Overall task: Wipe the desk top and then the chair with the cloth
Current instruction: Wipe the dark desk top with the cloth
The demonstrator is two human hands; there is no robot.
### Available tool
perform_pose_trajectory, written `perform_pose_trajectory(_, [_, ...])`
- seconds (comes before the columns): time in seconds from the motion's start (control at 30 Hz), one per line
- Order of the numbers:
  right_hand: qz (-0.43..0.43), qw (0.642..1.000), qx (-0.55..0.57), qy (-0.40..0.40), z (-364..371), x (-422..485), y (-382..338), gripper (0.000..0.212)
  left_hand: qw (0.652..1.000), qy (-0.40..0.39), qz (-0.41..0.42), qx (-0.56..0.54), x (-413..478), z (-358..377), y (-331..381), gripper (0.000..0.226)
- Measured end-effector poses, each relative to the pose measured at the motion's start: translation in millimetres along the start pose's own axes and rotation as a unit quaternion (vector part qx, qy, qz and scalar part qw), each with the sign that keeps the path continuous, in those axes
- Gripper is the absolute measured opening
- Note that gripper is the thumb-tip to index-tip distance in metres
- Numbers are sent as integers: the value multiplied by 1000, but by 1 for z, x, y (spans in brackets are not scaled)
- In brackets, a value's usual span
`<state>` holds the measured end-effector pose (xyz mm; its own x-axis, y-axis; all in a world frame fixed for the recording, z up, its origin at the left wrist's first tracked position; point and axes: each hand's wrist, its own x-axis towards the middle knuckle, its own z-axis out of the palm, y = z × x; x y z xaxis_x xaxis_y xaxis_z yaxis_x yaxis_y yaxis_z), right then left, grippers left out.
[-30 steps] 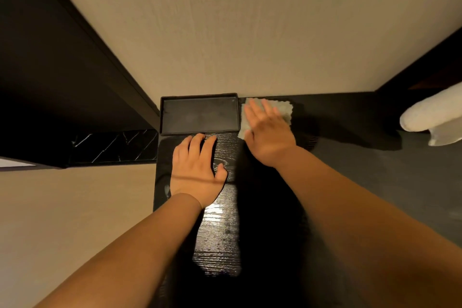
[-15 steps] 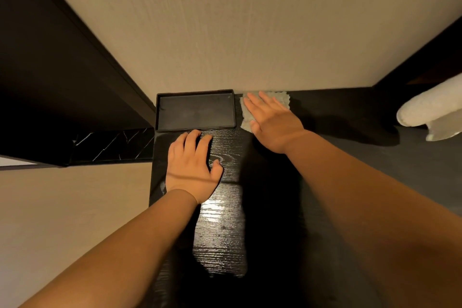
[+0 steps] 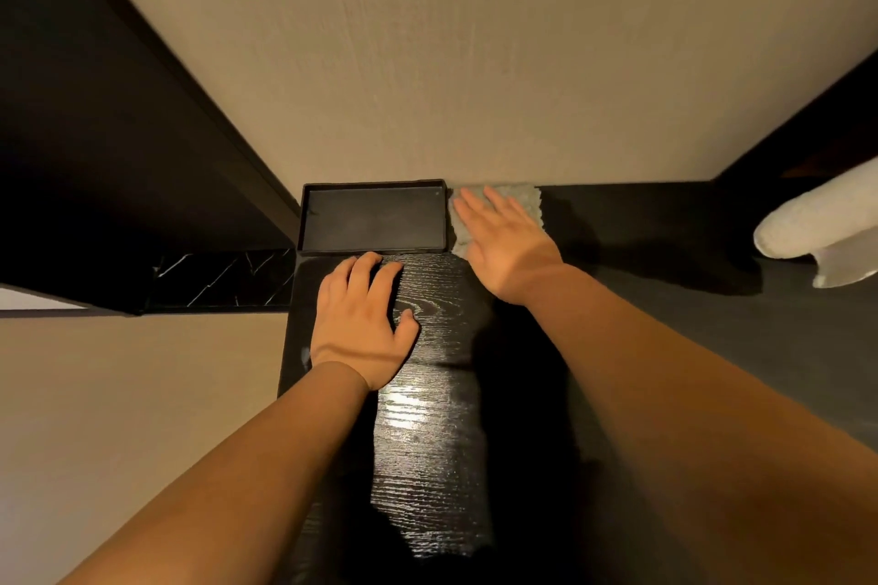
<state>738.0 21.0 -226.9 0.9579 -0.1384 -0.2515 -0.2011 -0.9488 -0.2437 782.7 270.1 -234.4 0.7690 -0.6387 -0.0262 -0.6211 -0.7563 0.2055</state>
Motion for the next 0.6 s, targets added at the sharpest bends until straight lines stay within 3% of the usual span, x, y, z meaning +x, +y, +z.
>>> perform_pose_trajectory(0.17, [83, 994, 9, 67, 6, -34, 39, 72, 1000, 9, 2, -4, 0, 1, 0, 64])
perform_pose_trajectory(0.3, [153, 987, 7, 38, 4, -42, 33, 67, 1000, 8, -18, -1, 0, 1, 7, 63])
perform_pose_trajectory(0.37, [123, 992, -3, 15, 4, -45, 11, 69, 999, 4, -37, -6, -2, 0, 13, 62])
perform_pose_trajectory(0.5, [-52, 998, -9, -20, 10, -65, 16, 75, 999, -6, -46, -23, -4, -1, 43, 60])
perform_pose_trajectory(0.6, [-16, 1000, -21, -13, -1, -66, 67, 75, 999, -18, -19, -34, 1, 6, 82, 61])
